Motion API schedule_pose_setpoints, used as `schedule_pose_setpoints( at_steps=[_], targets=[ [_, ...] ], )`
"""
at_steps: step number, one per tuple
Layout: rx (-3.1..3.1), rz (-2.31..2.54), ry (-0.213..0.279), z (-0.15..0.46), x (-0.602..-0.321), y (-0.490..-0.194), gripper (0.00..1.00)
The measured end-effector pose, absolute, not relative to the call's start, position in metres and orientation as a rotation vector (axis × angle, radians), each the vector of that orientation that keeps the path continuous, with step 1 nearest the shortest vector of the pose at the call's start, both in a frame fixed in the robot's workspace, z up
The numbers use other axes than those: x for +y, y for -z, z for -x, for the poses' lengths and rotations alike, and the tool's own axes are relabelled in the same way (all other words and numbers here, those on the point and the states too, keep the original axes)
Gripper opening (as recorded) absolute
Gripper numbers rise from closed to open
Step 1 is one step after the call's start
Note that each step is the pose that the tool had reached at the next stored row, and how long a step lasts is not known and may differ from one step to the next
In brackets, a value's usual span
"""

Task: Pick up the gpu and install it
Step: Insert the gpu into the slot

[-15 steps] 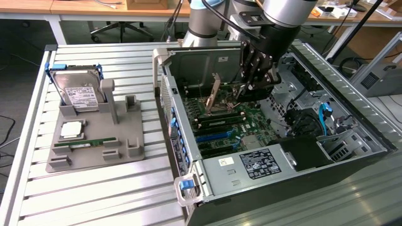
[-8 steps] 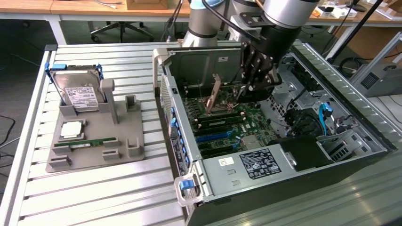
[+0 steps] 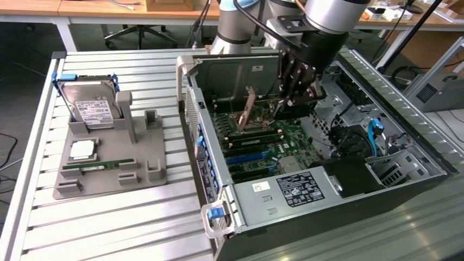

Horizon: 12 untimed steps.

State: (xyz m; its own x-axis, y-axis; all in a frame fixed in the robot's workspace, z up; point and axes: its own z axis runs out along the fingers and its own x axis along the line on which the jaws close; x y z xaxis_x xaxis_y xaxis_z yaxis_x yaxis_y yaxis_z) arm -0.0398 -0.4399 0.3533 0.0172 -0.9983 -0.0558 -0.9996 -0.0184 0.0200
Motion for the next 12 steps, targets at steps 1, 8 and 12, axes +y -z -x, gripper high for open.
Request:
schedule_pose_setpoints(
  at_steps=[1,8,12],
  targets=[
    [2.183,2.223,-0.084,0.0398,-0.4407,-0.3531,0.27],
    [2.183,2.223,-0.084,0.0398,-0.4422,-0.3528,0.27],
    [2.183,2.223,-0.084,0.0398,-0.4429,-0.3527,0.27]
  ],
)
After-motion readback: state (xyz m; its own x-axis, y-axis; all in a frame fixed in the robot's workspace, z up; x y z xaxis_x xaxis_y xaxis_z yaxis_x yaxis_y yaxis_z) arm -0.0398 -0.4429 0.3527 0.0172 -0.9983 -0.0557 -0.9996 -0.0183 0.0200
